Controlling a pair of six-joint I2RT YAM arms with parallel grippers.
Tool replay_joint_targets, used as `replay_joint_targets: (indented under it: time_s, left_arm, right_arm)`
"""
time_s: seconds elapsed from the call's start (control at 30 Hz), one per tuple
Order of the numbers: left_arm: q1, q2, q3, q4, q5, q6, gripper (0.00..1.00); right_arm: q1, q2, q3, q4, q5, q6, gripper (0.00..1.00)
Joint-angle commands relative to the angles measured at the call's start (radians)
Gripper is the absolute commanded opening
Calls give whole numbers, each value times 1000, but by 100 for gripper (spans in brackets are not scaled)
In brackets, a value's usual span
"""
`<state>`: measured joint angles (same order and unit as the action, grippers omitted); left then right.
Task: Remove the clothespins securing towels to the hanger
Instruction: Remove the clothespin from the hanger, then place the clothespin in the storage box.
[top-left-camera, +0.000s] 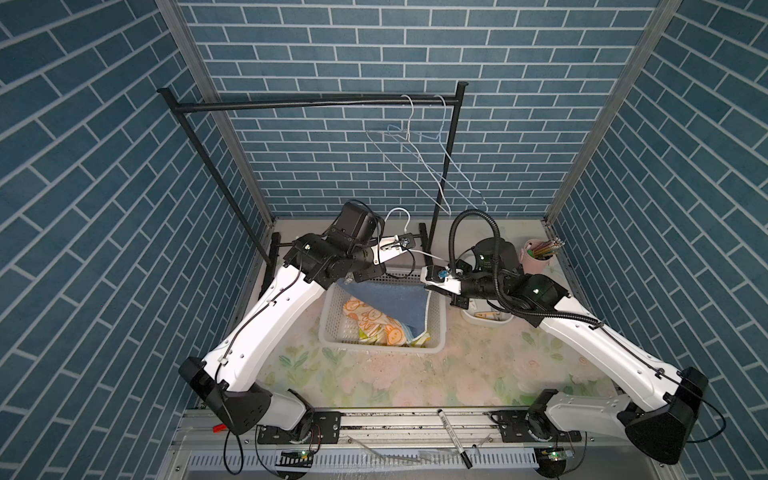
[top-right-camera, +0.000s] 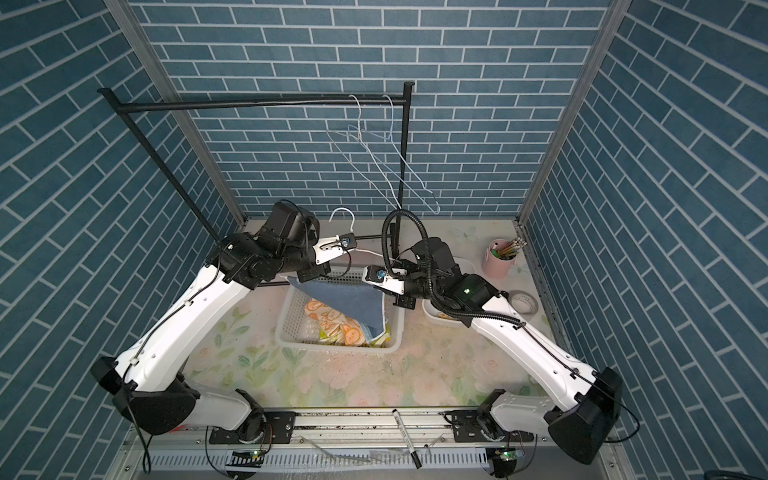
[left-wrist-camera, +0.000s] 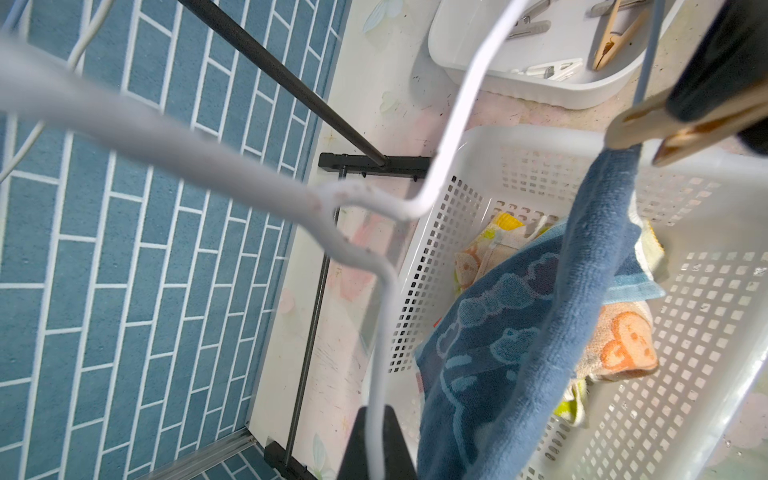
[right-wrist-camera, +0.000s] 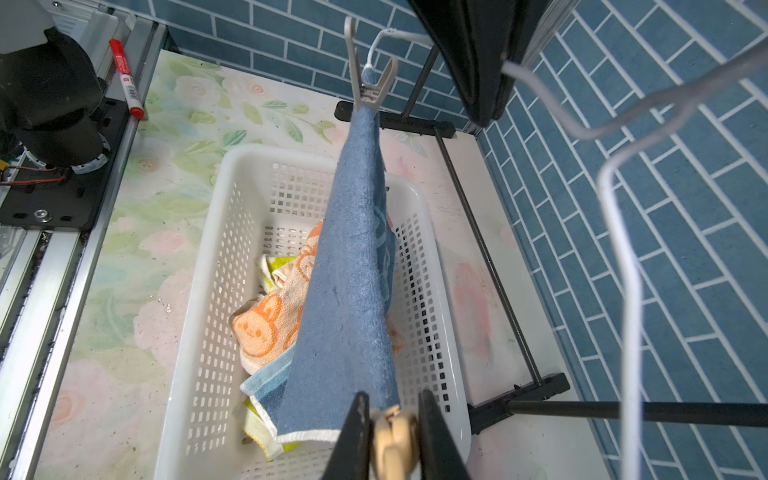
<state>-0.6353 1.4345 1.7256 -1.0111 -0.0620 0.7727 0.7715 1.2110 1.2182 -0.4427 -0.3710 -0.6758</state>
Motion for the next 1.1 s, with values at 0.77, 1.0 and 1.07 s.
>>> replay_joint_targets:
  time_s: [0.77,1.0,1.07]
  left_arm:
    - [3,-135,-177,131,-172,-168,0]
    - [1,-141,-181,123,-160,-163,0]
    - [2,-144,-185,124,-154,-162,0]
  right_arm:
    - [-303,-79,-327,68,494,270,0]
    - [-393,85,-295,167,509,372,7]
    - [-407,103,-291,174,509,390,18]
